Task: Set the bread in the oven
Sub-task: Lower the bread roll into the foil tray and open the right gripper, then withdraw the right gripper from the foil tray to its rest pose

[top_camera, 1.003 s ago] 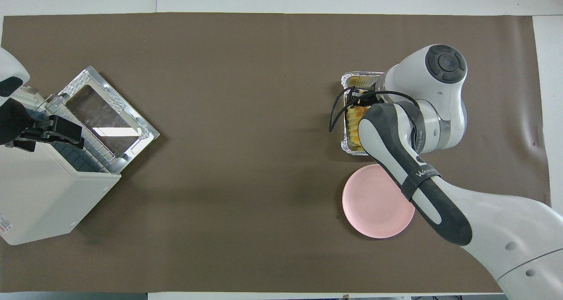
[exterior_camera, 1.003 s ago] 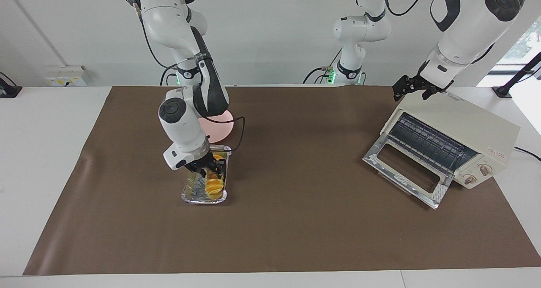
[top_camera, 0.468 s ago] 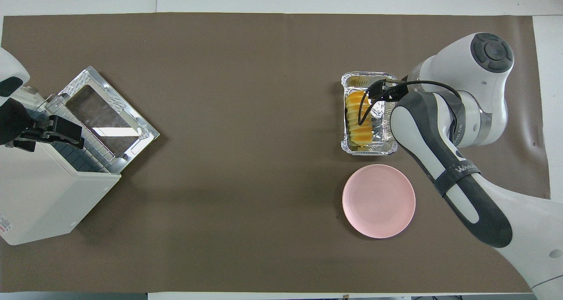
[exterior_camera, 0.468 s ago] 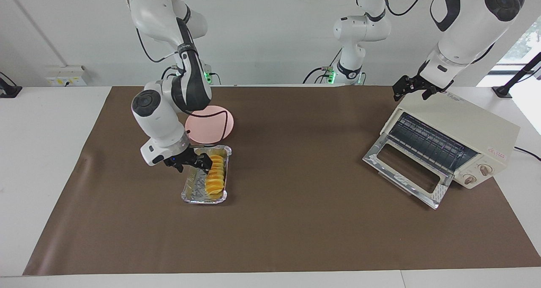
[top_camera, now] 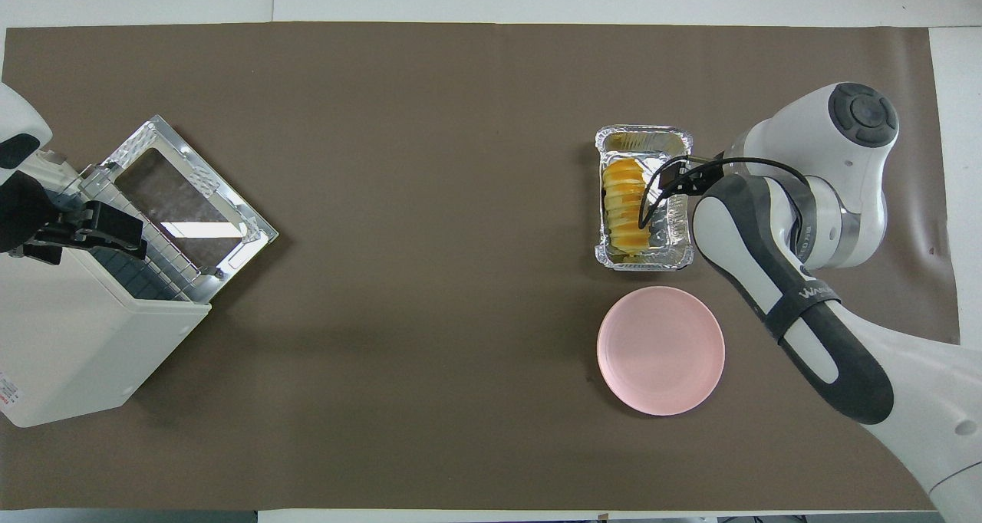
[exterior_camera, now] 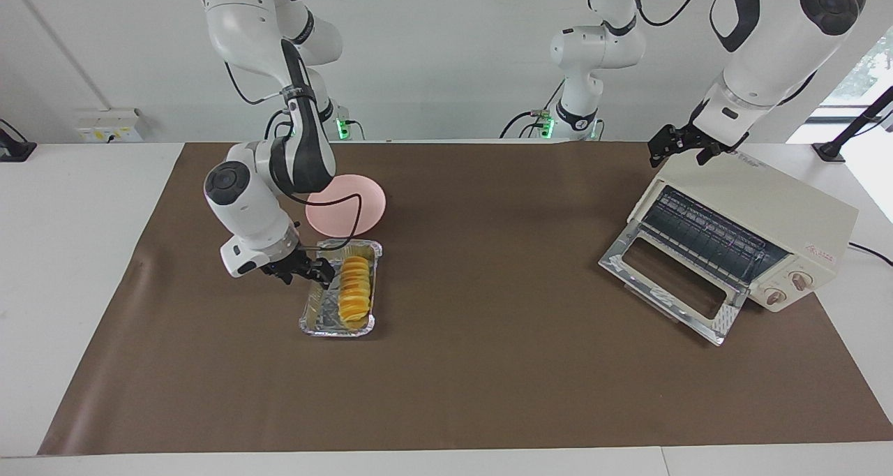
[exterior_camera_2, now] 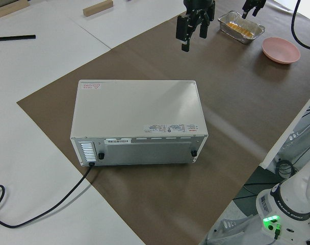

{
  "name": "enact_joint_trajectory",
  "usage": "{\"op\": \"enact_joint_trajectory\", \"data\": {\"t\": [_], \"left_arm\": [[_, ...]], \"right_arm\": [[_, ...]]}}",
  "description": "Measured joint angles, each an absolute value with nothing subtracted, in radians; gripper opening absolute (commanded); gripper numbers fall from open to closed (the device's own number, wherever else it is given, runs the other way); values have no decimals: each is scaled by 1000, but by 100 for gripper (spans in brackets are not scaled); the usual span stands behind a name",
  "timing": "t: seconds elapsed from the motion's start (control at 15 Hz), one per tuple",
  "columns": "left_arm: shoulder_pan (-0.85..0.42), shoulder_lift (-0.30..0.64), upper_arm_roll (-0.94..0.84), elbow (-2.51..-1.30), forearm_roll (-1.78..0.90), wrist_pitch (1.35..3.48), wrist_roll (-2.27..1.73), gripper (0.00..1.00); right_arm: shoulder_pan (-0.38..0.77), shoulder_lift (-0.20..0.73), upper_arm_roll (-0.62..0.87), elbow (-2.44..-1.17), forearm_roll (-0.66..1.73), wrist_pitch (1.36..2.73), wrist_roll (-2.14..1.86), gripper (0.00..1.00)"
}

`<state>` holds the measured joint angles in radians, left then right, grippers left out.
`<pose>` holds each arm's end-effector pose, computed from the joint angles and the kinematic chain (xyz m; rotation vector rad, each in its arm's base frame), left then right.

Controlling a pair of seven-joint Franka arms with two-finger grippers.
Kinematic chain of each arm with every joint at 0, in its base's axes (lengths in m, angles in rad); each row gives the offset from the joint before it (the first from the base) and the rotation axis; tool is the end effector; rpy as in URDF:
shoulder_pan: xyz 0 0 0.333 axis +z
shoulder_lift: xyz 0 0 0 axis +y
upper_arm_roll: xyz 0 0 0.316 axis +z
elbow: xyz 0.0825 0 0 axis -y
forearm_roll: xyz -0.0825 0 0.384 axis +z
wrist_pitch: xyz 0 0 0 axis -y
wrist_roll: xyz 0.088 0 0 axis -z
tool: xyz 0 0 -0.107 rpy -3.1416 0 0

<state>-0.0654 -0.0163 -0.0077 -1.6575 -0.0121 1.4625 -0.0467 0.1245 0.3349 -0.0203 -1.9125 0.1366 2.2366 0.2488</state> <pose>0.5322 -0.0404 0.5847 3.1275 -0.0416 -0.2808 0.6160 0.0691 0.3205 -3.0246 0.3471 0.0426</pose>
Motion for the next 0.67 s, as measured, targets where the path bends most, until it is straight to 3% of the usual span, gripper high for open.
{"op": "enact_joint_trajectory", "data": {"t": [0.2, 0.4, 0.67], "left_arm": [[-65, -16, -8, -1658, -12, 1463, -47, 100], [-65, -16, -8, -1657, -12, 1463, -47, 100], [-65, -16, -8, -1658, -12, 1463, -47, 100]], "right_arm": [[125, 335, -20, -1944, 137, 2253, 249, 46], [125, 335, -19, -1952, 137, 2255, 246, 0], [129, 333, -12, -1950, 140, 2261, 231, 0]]}}
